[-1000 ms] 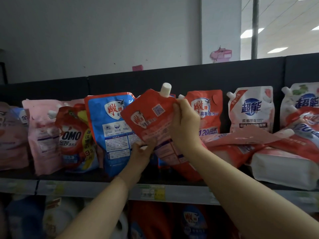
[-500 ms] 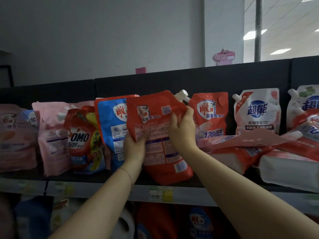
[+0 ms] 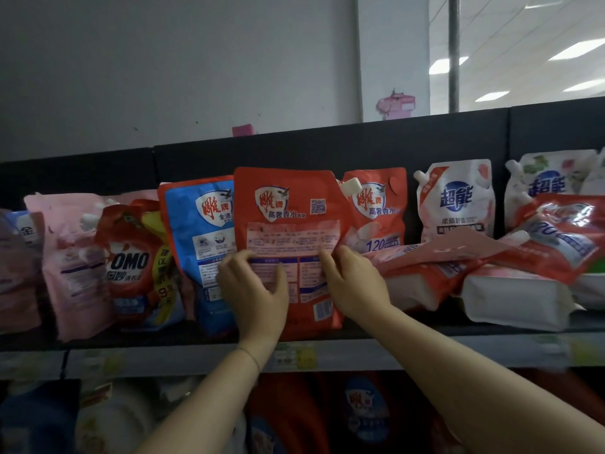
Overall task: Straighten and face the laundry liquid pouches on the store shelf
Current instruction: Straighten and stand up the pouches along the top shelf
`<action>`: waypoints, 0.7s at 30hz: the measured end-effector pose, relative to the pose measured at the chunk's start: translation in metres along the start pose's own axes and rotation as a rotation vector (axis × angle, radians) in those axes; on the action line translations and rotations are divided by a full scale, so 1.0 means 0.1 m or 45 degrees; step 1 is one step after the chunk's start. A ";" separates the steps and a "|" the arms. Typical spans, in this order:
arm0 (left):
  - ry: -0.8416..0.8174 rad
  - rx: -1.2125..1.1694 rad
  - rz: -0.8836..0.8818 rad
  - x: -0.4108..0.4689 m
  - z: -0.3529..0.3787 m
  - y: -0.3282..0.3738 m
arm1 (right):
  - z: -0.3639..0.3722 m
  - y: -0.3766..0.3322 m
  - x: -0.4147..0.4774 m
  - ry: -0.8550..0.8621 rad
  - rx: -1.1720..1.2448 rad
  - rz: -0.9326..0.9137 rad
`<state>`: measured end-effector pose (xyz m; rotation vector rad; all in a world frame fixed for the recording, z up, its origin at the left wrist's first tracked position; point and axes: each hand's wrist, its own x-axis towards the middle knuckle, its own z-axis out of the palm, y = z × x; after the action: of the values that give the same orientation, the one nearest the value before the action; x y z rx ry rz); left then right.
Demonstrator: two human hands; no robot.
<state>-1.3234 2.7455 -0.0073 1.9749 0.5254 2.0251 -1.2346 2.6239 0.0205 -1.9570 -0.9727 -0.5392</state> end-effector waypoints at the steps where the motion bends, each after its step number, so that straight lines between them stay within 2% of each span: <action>1: -0.057 0.010 0.100 -0.04 -0.02 0.03 | -0.02 0.00 -0.02 0.002 -0.038 -0.031; 4: -0.303 -0.084 0.339 -0.15 0.02 0.16 | -0.08 0.04 -0.07 0.022 -0.125 -0.087; 9: -0.724 -0.431 0.377 -0.32 0.18 0.50 | -0.29 0.20 -0.12 0.055 -0.214 -0.121; 13: -0.899 -0.563 0.229 -0.39 0.40 0.74 | -0.54 0.42 -0.14 0.088 -0.283 -0.054; 21: -1.107 -0.525 -0.062 -0.28 0.98 0.98 | -0.89 0.77 -0.15 0.089 -0.401 -0.026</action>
<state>-1.2180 2.6526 0.0106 2.2459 -0.0443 0.9523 -1.1823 2.5173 0.0193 -2.1895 -0.9070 -0.8070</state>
